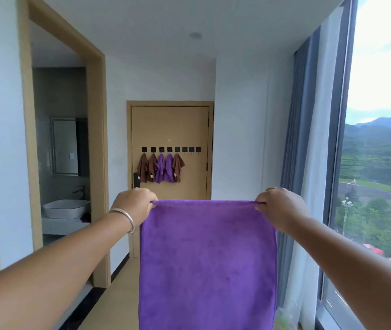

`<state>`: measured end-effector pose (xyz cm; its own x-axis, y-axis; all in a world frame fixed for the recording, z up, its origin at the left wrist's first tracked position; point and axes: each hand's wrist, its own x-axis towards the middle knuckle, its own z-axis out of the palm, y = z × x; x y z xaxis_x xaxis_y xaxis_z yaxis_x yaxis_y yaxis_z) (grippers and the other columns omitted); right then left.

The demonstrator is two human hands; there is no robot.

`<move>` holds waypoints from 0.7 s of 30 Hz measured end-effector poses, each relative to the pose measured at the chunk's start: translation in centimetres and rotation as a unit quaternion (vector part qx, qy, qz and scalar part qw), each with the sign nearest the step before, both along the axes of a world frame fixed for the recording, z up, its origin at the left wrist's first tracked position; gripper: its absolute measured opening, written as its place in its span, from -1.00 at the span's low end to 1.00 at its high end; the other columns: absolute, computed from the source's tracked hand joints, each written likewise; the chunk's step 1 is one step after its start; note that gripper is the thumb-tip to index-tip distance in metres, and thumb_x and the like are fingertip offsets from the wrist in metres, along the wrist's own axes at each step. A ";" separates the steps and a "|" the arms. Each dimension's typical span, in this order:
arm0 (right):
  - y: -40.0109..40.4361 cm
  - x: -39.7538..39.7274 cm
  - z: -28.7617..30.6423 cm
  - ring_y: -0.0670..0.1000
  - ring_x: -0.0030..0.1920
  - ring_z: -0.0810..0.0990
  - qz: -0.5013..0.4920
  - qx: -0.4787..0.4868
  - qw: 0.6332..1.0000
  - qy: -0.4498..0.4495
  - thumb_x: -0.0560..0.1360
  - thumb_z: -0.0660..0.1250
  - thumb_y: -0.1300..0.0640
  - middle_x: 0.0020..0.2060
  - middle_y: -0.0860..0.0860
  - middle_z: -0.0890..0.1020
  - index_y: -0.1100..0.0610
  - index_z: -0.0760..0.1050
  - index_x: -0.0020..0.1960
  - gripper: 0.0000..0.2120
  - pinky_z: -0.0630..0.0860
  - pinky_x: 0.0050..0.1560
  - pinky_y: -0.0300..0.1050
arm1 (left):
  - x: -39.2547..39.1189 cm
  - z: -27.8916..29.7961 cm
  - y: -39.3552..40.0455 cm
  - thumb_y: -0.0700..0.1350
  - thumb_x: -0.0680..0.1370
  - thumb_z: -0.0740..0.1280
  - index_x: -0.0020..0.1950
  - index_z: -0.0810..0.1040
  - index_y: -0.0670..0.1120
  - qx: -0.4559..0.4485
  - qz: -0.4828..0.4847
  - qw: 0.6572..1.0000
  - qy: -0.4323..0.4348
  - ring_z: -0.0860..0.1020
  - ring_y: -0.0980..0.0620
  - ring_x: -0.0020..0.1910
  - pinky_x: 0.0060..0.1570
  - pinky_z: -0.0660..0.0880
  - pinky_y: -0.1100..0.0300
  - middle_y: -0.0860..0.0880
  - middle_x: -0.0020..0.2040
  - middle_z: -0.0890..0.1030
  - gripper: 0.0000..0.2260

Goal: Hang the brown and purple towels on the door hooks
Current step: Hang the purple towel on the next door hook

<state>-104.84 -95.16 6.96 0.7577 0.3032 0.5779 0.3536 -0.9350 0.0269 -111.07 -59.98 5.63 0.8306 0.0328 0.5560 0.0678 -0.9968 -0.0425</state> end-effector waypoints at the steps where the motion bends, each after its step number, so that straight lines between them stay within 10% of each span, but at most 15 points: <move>1: -0.2 -0.2 0.6 0.01 -0.12 0.54 0.003 -0.001 1.000 -0.003 0.58 0.21 -0.05 -0.17 -0.11 0.52 -0.09 0.60 -0.11 -0.79 0.35 -0.23 -0.17 | -0.4 0.5 -0.2 -0.06 0.60 0.18 -0.05 0.62 0.08 0.001 0.002 1.000 -0.004 0.55 0.01 -0.15 -0.13 0.54 0.08 0.09 -0.13 0.59 -0.78; 21: 6.0 10.2 1.6 -0.01 -0.24 0.46 0.040 0.008 0.998 -0.051 0.57 0.20 -0.03 -0.23 -0.11 0.48 -0.07 0.61 -0.09 -0.79 0.28 -0.32 -0.18 | 6.4 3.0 3.7 -0.03 0.64 0.17 -0.07 0.61 0.02 0.038 0.085 0.996 -0.003 0.57 0.06 -0.18 -0.21 0.50 0.25 0.04 -0.16 0.62 -0.77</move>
<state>-94.61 -89.12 8.59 0.6680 0.3504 0.6565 0.4228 -0.9047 0.0526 -104.67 -56.25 8.62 0.8134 0.1306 0.5669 0.2356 -0.9650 -0.1156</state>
